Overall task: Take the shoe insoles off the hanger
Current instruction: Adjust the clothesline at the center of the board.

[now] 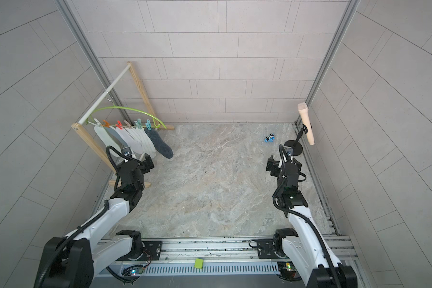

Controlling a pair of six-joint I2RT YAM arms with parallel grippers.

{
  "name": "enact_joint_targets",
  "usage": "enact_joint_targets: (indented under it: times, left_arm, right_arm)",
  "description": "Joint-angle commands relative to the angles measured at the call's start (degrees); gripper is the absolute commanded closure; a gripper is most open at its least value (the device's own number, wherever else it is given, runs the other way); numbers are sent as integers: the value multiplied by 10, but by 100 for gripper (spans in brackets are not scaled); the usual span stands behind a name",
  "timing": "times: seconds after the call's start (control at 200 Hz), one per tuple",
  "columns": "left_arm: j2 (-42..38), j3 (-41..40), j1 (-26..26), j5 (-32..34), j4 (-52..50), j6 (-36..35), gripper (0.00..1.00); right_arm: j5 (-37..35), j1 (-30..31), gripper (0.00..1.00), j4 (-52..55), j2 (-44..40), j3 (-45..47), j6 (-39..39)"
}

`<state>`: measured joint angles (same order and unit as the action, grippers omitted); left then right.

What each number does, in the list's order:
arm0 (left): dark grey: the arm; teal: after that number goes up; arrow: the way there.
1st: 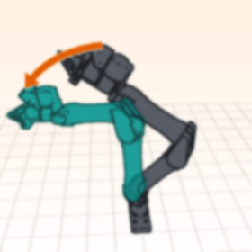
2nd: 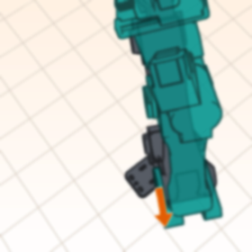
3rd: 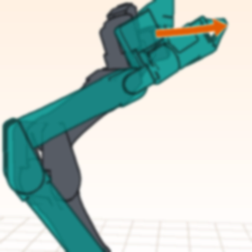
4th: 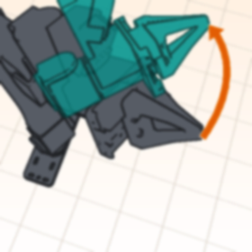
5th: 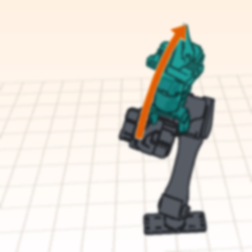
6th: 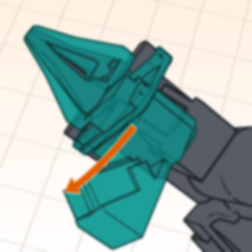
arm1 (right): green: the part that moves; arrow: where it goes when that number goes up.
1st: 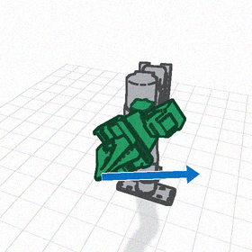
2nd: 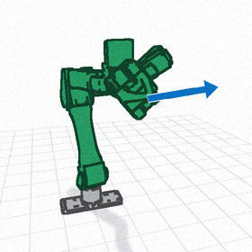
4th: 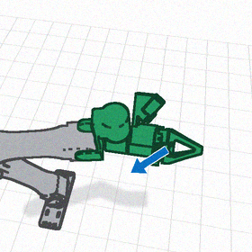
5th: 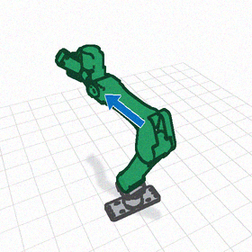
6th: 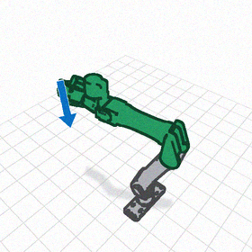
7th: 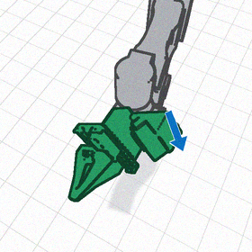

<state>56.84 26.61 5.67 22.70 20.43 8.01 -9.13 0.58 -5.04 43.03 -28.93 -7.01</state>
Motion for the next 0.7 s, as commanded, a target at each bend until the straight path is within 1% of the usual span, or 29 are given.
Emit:
enact_joint_targets:
  times: [0.0,0.065,0.1,0.12,0.155,0.245,0.325,0.405,0.48,0.535,0.595,0.67,0.695]
  left_arm:
    - [-64,31,5,-35,-183,31,0]
    - [-107,41,6,-54,-242,45,0]
    - [-119,46,6,-60,-271,54,0]
    - [-147,49,6,-63,-287,60,0]
    - [-168,54,7,-70,-315,68,0]
    - [-215,82,6,-72,-388,109,0]
    - [-240,117,6,-85,-444,153,0]
    - [-237,162,6,-121,-480,175,0]
    - [-213,219,6,-147,-516,194,0]
    - [-189,266,6,-153,-550,212,0]
    - [-161,319,6,-157,-579,222,0]
    - [-142,378,6,-173,-600,234,0]
    - [-142,391,6,-179,-597,242,0]
  right_arm:
    - [-2,0,1,172,-61,-57,-43]
    - [-32,0,0,219,-87,-90,-88]
    - [-34,0,0,257,-95,-111,-105]
    - [-31,0,1,277,-97,-124,-111]
    - [-23,0,0,313,-97,-149,-123]
    - [-15,0,0,399,-77,-214,-146]
    - [-13,0,0,468,-43,-278,-162]
    - [0,0,0,513,-3,-337,-185]
    - [39,0,0,530,23,-382,-200]
    - [53,0,1,519,26,-395,-233]
    - [46,-1,0,500,16,-393,-292]
    - [90,-4,0,463,23,-397,-318]
    - [102,-3,3,462,31,-405,-327]
